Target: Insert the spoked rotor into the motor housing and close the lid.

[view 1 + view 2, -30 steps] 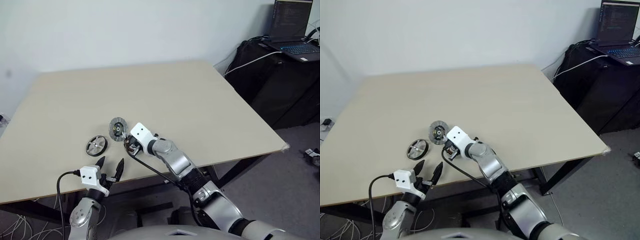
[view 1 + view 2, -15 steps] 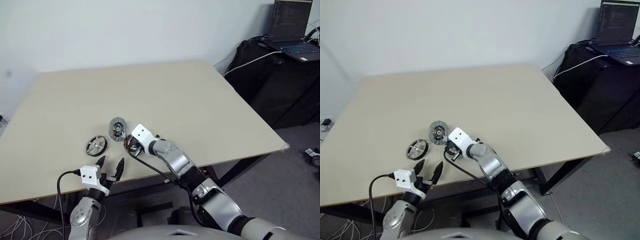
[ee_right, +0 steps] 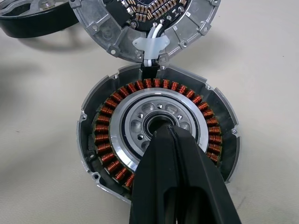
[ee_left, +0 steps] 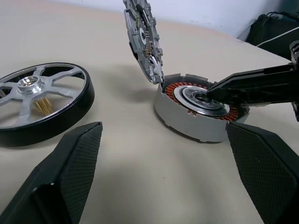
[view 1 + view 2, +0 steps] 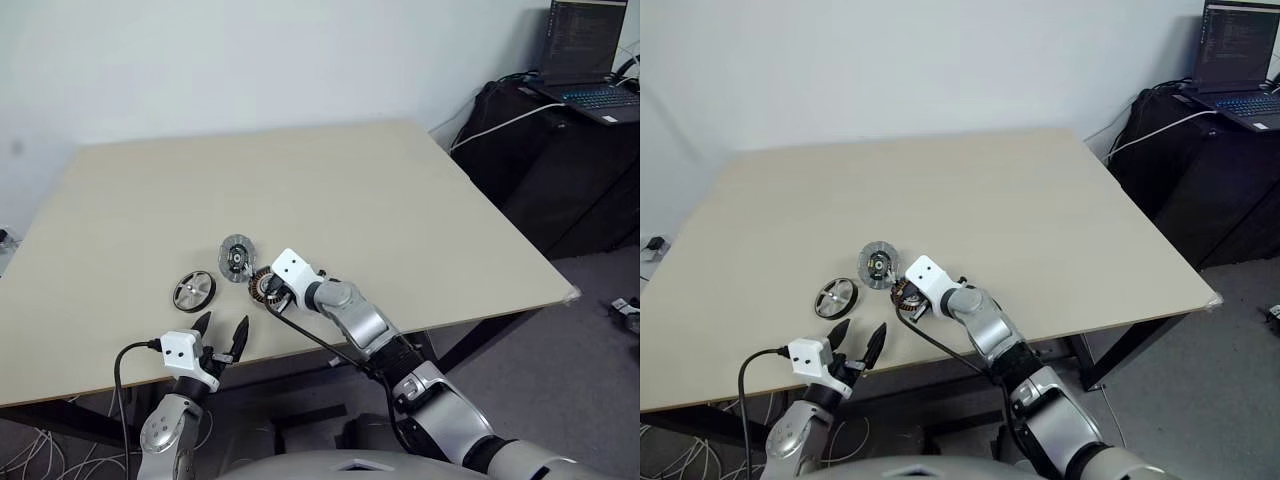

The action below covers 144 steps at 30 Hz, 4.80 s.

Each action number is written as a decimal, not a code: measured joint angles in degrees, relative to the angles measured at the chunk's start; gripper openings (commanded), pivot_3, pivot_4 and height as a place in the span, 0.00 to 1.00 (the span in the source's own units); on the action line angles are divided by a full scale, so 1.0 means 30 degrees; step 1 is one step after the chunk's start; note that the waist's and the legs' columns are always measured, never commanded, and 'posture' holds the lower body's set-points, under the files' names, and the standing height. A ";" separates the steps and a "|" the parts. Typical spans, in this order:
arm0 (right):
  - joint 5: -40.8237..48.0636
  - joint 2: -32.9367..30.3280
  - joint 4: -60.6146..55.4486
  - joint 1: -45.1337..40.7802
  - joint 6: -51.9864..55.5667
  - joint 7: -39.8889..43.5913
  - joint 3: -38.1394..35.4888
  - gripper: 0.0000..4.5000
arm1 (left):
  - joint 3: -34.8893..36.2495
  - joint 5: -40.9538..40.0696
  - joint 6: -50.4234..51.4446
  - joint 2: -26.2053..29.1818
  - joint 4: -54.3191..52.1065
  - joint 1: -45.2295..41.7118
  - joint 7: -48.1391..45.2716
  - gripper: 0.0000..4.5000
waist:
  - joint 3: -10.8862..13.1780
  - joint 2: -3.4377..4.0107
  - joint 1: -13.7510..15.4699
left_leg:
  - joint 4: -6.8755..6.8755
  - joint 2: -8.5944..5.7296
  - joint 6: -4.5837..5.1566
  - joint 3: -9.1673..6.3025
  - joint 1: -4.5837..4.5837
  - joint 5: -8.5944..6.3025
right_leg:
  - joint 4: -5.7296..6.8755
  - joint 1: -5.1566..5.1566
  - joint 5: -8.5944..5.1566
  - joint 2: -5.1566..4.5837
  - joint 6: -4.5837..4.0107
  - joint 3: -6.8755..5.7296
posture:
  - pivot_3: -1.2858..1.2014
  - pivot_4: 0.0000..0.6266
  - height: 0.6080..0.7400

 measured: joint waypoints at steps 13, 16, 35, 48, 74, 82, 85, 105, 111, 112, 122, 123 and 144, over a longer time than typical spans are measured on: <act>0.0327 0.0471 -0.0702 -0.0085 0.0160 0.0193 -0.0070 0.00 | -0.0002 -0.0002 0.0003 -0.0007 0.0000 0.0056 0.0000 1.00 | 0.0005 0.0003 -0.0032 | -0.0001 0.0007 0.0001 -0.0002 -0.0001 0.0001 | 0.0001 -0.0007 -0.0001 0.0010 -0.0001 0.0000 | 0.52 0.00 1.00; 0.0344 0.0592 -0.0500 -0.0450 -0.0086 0.0193 -0.0075 0.00 | 0.0019 -0.0006 0.0002 -0.0009 0.0000 0.0064 0.0001 1.00 | 0.0006 0.0000 -0.0025 | -0.0001 0.0003 0.0000 -0.0001 -0.0002 0.0000 | -0.0001 -0.0004 -0.0001 0.0005 -0.0001 0.0000 | 0.52 0.00 1.00; 0.0695 0.0573 0.3070 -0.1290 -0.1635 -0.0050 -0.1094 0.00 | 0.0091 -0.0053 0.0012 0.0002 0.0077 -0.0061 -0.0019 1.00 | -0.0008 0.0024 0.0097 | 0.0000 -0.0004 -0.0075 -0.0001 0.0000 -0.0004 | 0.0008 0.0001 0.0026 -0.0015 0.0011 -0.0004 | 0.52 0.00 1.00; 0.1807 -0.0384 -0.4611 0.2467 0.0381 0.0626 -0.1549 0.00 | 0.5058 -0.4789 0.1198 0.0117 0.2391 -0.0963 -0.0152 1.00 | 0.0015 -0.0034 0.0084 | -0.0039 0.0005 -0.0013 -0.0044 -0.0016 0.0025 | -0.0005 -0.0009 -0.0025 -0.0006 -0.0054 -0.0053 | 0.52 0.00 1.00; 0.2609 -0.0938 -0.7313 0.4518 0.1984 -0.0191 -0.1749 0.00 | 0.2080 -1.3098 1.2244 -0.3089 -0.9368 -0.0519 0.4651 1.00 | 0.0105 -0.0171 0.0087 | -0.0031 0.0063 -0.0073 -0.0074 -0.0007 0.0032 | -0.0019 0.0009 -0.0040 0.0132 -0.0073 -0.0003 | 0.52 0.00 1.00; 0.2783 -0.0947 -0.7313 0.4562 0.1997 -0.0311 -0.1584 0.00 | 0.1889 -1.6834 1.3634 -0.3262 -0.9354 0.0117 0.7013 1.00 | 0.0111 -0.0181 0.0088 | -0.0030 0.0082 -0.0086 -0.0076 -0.0006 0.0037 | -0.0019 0.0007 -0.0042 0.0160 -0.0078 0.0007 | 0.52 0.00 1.00; 0.2836 -0.0975 -0.7313 0.4591 0.1998 -0.0328 -0.1585 0.00 | 0.2381 -1.8427 1.3325 -0.3316 -0.9001 0.0246 0.7989 1.00 | 0.0112 -0.0182 0.0091 | -0.0031 0.0086 -0.0091 -0.0079 -0.0004 0.0037 | -0.0019 0.0008 -0.0043 0.0163 -0.0080 0.0006 | 0.52 0.00 1.00; 0.2945 -0.1093 -0.7332 0.4665 0.2259 -0.0594 -0.1581 0.00 | 0.2997 -2.0205 0.8466 -0.3284 -0.6221 -0.0285 1.0554 1.00 | 0.0110 -0.0201 0.0146 | -0.0031 0.0083 -0.0110 -0.0072 -0.0007 0.0041 | -0.0020 0.0015 -0.0042 0.0172 -0.0085 0.0005 | 0.52 0.00 1.00; 0.3008 -0.1092 -0.7493 0.4684 0.2296 -0.0602 -0.1534 0.00 | 0.2571 -2.0343 0.8172 -0.3116 -0.5995 -0.1278 1.0726 1.00 | 0.0105 -0.0207 0.0165 | -0.0031 0.0082 -0.0120 -0.0071 -0.0009 0.0049 | -0.0019 0.0034 -0.0039 0.0180 -0.0089 0.0007 | 0.52 0.00 1.00; 0.3011 -0.1092 -0.7559 0.4714 0.2300 -0.0606 -0.1514 0.00 | 0.2510 -2.0381 0.8163 -0.3092 -0.5978 -0.1528 1.0770 1.00 | 0.0105 -0.0208 0.0162 | -0.0031 0.0081 -0.0125 -0.0071 -0.0008 0.0051 | -0.0018 0.0045 -0.0038 0.0183 -0.0089 0.0008 | 0.52 0.00 1.00; 0.3025 -0.1086 -0.7728 0.4749 0.2308 -0.0655 -0.1512 0.00 | 0.2511 -2.0946 0.8098 -0.3105 -0.5349 -0.3024 1.1414 1.00 | 0.0100 -0.0216 0.0141 | -0.0032 0.0018 -0.0152 -0.0073 -0.0011 0.0068 | -0.0011 0.0088 -0.0036 0.0222 -0.0094 0.0033 | 0.52 0.00 1.00; 0.3026 -0.1086 -0.7728 0.4750 0.2308 -0.0659 -0.1511 0.00 | 0.2504 -2.1011 0.8131 -0.3108 -0.5349 -0.3037 1.1414 1.00 | 0.0101 -0.0215 0.0142 | -0.0032 0.0017 -0.0154 -0.0073 -0.0011 0.0069 | -0.0010 0.0088 -0.0036 0.0224 -0.0094 0.0034 | 0.52 0.00 1.00; 0.3032 -0.1130 -0.7732 0.4747 0.2307 -0.0654 -0.1574 0.00 | 0.3076 -2.0876 0.6802 -0.3140 -0.4311 -0.3008 1.1996 1.00 | 0.0097 -0.0221 0.0183 | -0.0031 0.0008 -0.0158 -0.0075 -0.0009 0.0072 | -0.0010 0.0089 -0.0035 0.0226 -0.0095 0.0039 | 0.52 0.00 1.00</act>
